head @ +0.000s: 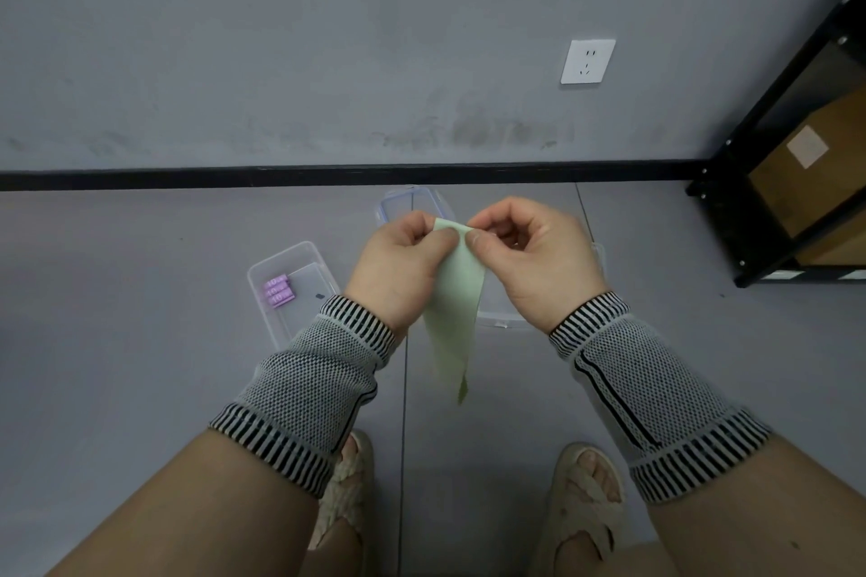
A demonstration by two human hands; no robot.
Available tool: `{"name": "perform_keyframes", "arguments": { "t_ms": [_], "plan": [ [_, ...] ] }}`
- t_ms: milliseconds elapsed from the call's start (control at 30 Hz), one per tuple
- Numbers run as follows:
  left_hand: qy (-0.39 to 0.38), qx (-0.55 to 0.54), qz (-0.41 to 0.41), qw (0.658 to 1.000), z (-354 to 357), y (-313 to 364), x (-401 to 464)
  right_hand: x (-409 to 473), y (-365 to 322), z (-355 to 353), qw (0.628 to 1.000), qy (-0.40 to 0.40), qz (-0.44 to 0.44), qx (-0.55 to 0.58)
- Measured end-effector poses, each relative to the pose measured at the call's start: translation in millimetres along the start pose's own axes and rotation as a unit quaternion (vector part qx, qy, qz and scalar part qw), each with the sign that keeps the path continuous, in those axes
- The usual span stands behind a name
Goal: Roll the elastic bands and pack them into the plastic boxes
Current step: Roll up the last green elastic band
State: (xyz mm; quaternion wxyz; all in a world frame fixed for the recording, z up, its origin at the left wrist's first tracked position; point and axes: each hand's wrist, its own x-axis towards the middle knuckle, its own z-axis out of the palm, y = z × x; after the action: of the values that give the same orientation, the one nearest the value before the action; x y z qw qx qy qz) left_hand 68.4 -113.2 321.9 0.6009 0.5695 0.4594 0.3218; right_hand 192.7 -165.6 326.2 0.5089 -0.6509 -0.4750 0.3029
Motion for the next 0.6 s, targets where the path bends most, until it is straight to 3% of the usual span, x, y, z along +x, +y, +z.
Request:
{"name": "perform_keyframes", "arguments": {
  "t_ms": [267, 600],
  "plan": [
    [0.003, -0.006, -0.018, 1.0, 0, 3, -1, -2, -3, 3, 1.0, 0.001, -0.016, 0.014],
    [-0.017, -0.114, -0.129, 0.985, -11, 9, -4, 0, 6, 4, 0.978, -0.008, -0.142, -0.154]
  ]
}}
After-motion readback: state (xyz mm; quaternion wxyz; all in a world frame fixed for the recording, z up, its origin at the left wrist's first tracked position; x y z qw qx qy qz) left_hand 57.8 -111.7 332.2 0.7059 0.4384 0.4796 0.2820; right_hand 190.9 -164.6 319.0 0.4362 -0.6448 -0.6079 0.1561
